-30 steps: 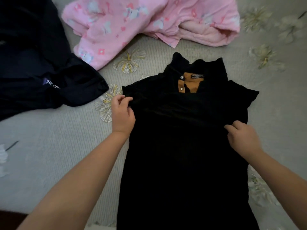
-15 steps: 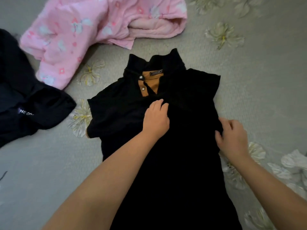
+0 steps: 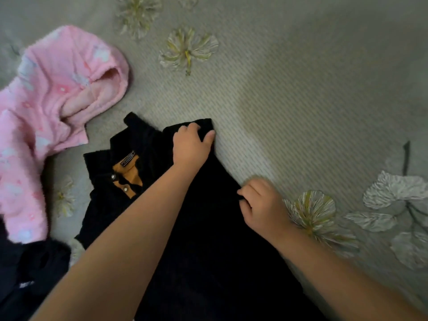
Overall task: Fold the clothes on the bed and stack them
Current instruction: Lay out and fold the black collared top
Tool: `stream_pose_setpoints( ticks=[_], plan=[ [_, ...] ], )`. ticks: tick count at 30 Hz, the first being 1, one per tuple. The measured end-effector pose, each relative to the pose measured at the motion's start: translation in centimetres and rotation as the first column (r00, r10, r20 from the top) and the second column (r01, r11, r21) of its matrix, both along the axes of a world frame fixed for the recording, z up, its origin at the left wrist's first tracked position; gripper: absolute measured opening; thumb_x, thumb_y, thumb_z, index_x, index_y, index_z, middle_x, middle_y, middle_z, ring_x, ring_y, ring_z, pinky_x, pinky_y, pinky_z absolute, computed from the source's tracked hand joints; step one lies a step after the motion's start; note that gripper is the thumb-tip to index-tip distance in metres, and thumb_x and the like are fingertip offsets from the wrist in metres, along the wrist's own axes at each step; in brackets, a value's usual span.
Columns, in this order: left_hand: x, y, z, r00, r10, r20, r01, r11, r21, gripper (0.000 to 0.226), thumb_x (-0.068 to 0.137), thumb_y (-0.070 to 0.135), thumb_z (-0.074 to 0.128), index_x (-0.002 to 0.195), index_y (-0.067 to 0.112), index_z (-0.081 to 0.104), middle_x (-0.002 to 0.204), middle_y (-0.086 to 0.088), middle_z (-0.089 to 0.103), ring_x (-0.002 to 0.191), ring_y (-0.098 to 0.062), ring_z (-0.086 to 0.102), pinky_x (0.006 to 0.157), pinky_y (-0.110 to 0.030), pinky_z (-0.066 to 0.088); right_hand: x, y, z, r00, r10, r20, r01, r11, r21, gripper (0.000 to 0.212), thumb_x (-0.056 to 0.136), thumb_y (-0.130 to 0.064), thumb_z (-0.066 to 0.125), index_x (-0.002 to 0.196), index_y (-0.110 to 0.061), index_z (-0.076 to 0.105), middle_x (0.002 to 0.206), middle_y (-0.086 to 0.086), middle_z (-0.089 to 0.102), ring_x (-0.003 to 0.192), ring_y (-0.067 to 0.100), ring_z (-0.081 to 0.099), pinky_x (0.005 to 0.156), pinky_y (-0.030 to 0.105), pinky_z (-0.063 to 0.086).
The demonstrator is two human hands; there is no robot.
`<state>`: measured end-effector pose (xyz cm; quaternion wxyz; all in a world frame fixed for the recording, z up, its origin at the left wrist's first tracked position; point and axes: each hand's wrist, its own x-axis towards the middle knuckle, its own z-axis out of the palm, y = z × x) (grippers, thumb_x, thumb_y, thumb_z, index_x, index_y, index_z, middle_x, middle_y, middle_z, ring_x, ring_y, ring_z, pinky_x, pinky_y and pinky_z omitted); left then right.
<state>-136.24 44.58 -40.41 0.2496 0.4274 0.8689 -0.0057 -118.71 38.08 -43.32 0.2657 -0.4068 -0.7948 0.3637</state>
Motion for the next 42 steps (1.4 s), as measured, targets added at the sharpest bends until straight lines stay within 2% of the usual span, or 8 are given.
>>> stream_pose_setpoints(
  ticks=[4,8,13,19,25,34,39,42],
  plan=[
    [-1.3,1.6,1.1,0.998,0.0,0.064,0.001,1.0,-0.008,0.036,0.096,0.031,0.043,0.112,0.001,0.053,0.096,-0.009,0.057,0.091,-0.024,0.053,0.073,-0.029,0.038,0.3,-0.3,-0.1,0.999,-0.047,0.017,0.048,0.998,-0.029,0.007,0.062,0.006,0.066,0.066,0.002,0.063,0.064,0.014,0.056,0.059,0.03,0.056,0.053,0.036,0.051],
    [-1.8,3.2,2.2,0.986,-0.168,-0.004,0.168,0.985,-0.028,0.029,0.097,0.027,0.042,0.081,0.004,0.051,0.067,-0.007,0.047,0.067,-0.022,0.044,0.059,-0.028,0.026,-0.5,-0.7,0.3,0.991,-0.04,0.129,0.032,0.998,0.059,0.041,0.048,0.0,0.083,0.086,-0.012,0.074,0.067,0.007,0.061,0.056,0.022,0.058,0.058,0.027,0.043],
    [-0.9,4.7,1.6,0.996,-0.084,0.038,0.082,0.996,0.035,0.04,0.095,0.024,0.045,0.058,0.019,0.034,0.056,0.003,0.036,0.052,-0.007,0.033,0.048,-0.028,0.022,-0.1,0.9,0.3,0.991,-0.124,0.048,0.118,0.987,0.113,0.017,0.061,0.007,0.066,0.069,-0.007,0.072,0.058,0.007,0.056,0.051,0.023,0.055,0.06,0.029,0.034],
    [0.7,5.6,-0.6,0.996,-0.029,0.081,0.011,0.975,0.221,0.023,0.092,0.024,0.052,0.085,0.003,0.059,0.077,-0.008,0.059,0.073,-0.019,0.05,0.061,-0.024,0.031,1.5,1.0,-0.2,0.981,-0.168,0.1,0.161,0.984,0.071,0.024,0.074,-0.005,0.046,0.071,-0.002,0.07,0.059,0.009,0.056,0.053,0.025,0.056,0.062,0.027,0.028],
    [1.0,5.4,-2.1,0.992,-0.119,-0.036,0.124,0.953,0.275,0.022,0.094,0.031,0.047,0.088,0.011,0.054,0.079,-0.004,0.057,0.074,-0.018,0.05,0.057,-0.024,0.025,1.3,0.8,-0.6,0.965,-0.189,0.183,0.171,0.979,0.112,0.021,0.067,-0.004,0.041,0.064,0.0,0.062,0.061,0.013,0.054,0.054,0.028,0.053,0.054,0.032,0.041],
    [-2.0,-3.3,0.1,0.996,-0.063,-0.065,0.085,0.904,0.42,0.035,0.093,0.012,0.046,0.124,-0.004,0.049,0.122,-0.019,0.054,0.116,-0.031,0.047,0.1,-0.031,0.03,-0.3,1.7,1.4,0.973,-0.157,0.169,0.146,0.987,0.074,0.029,0.074,-0.008,0.041,0.083,0.005,0.066,0.089,0.021,0.064,0.079,0.037,0.062,0.072,0.044,0.046],
    [-4.3,-12.7,0.0,0.98,0.126,-0.154,-0.07,0.943,0.326,0.036,0.092,0.011,0.048,0.125,-0.003,0.05,0.133,-0.019,0.048,0.127,-0.032,0.04,0.107,-0.04,0.026,-6.4,2.2,2.3,0.923,0.178,0.341,-0.274,0.927,0.257,0.039,0.078,-0.017,0.055,0.114,0.0,0.062,0.125,0.024,0.056,0.116,0.043,0.051,0.093,0.063,0.034],
    [-6.0,-18.6,-0.5,0.951,0.217,-0.218,-0.161,0.955,0.248,0.038,0.093,0.012,0.048,0.128,-0.002,0.048,0.136,-0.018,0.045,0.131,-0.033,0.036,0.109,-0.043,0.024,-8.9,2.8,1.2,0.737,0.4,0.545,-0.581,0.788,0.207,0.051,0.084,-0.032,0.059,0.129,-0.009,0.052,0.141,0.018,0.041,0.131,0.038,0.035,0.104,0.061,0.019]
  ],
)
